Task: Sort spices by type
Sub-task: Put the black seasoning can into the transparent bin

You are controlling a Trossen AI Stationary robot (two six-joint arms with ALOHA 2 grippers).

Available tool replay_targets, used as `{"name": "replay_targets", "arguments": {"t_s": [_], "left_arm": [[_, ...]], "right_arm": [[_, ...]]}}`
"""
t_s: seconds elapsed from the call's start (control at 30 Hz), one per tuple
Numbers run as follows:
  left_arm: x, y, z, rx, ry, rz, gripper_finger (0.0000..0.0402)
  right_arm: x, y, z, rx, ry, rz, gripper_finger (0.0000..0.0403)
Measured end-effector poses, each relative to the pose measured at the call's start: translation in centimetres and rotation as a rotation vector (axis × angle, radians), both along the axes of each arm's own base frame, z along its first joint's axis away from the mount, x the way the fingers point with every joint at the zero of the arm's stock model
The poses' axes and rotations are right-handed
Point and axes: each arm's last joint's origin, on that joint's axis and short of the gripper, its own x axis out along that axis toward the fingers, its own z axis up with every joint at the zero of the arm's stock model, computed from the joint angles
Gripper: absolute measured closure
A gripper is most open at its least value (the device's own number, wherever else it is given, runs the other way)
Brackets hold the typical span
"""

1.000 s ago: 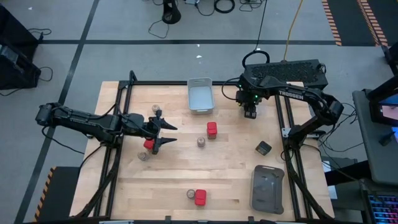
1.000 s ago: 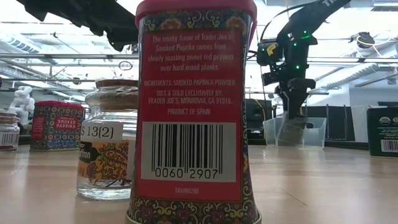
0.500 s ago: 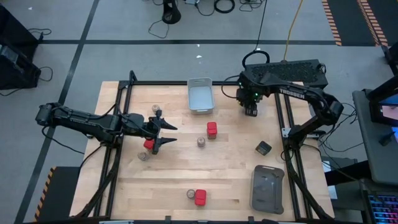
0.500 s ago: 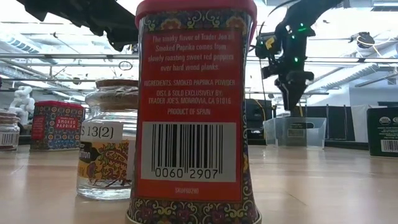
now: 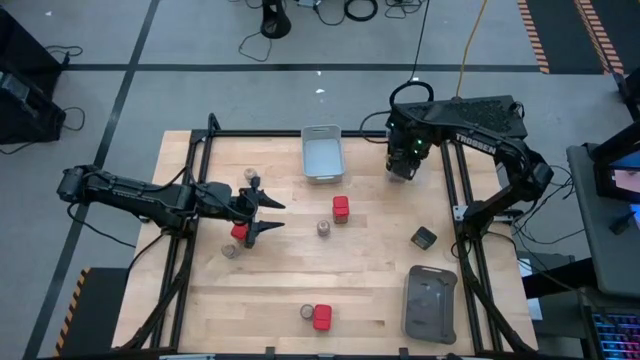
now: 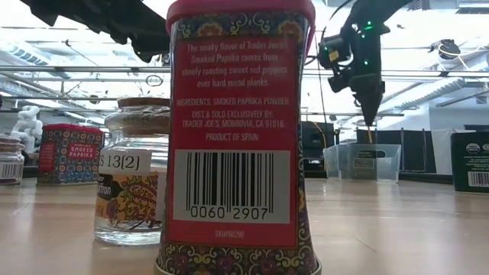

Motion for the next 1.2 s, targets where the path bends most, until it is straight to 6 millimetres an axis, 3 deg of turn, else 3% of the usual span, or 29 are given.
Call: {"name": "replay_targets", "arguments": {"t_s": [0.17,0.53,1.2], "left_arm": [[0.0,0.0,0.0,-0.007,0.000,0.002,0.0171],[0.0,0.0,0.0,-0.010,-0.004,0.003,0.0171],[0.0,0.0,0.0,-0.023,-0.004,0.007,0.0171]], "right_arm": [[-0.7,-0.1,-1.2,0.029,0.028,-0.055,0.0394],[-1.9,-0.5,-4.0,0.002,0.068,-0.177,0.0401],[-1.3,-0.8,-4.1,0.011,-0.018,-0.231,0.0403]]}}
